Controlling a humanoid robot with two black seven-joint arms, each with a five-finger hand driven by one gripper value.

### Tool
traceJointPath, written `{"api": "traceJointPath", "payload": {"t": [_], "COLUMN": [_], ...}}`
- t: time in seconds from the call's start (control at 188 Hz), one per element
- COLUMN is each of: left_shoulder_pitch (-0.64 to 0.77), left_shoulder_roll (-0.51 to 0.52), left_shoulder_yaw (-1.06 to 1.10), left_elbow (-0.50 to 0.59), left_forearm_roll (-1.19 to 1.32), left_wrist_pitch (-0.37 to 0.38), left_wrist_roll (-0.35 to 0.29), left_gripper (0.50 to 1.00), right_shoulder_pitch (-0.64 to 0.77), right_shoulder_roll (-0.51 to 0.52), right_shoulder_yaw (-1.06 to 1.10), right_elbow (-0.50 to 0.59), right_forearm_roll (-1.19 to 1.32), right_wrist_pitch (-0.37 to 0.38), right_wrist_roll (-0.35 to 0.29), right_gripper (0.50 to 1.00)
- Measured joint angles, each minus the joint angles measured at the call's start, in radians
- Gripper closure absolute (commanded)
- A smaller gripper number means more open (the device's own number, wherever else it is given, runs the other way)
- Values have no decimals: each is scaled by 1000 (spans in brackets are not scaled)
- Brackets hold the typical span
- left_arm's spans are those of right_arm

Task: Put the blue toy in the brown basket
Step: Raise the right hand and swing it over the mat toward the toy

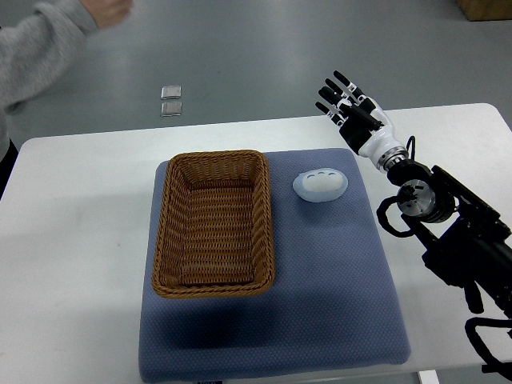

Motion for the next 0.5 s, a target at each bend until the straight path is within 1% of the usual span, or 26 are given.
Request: {"api": "traceJointPath", "payload": {"t": [0.351, 0.5], "left_shoulder_pitch": [0, 0], "left_shoulder_roll": [0, 0], "left_shoulder_yaw": [-1, 0], "left_elbow": [0, 0], "left_forearm_roll": [0, 0], "left_wrist_pitch": [0, 0], "left_wrist_roll": [0, -1], "left_gripper": [500, 500], "right_shoulder_pitch": [11, 38], "right_shoulder_roll": [-10, -40], "right_shoulder_yaw": [-4, -44], "right_elbow": [3, 11], "right_forearm_roll": [-12, -65], "right_wrist_pitch": [8, 38], "right_wrist_roll": [-5, -10], "right_gripper": [636, 636]}}
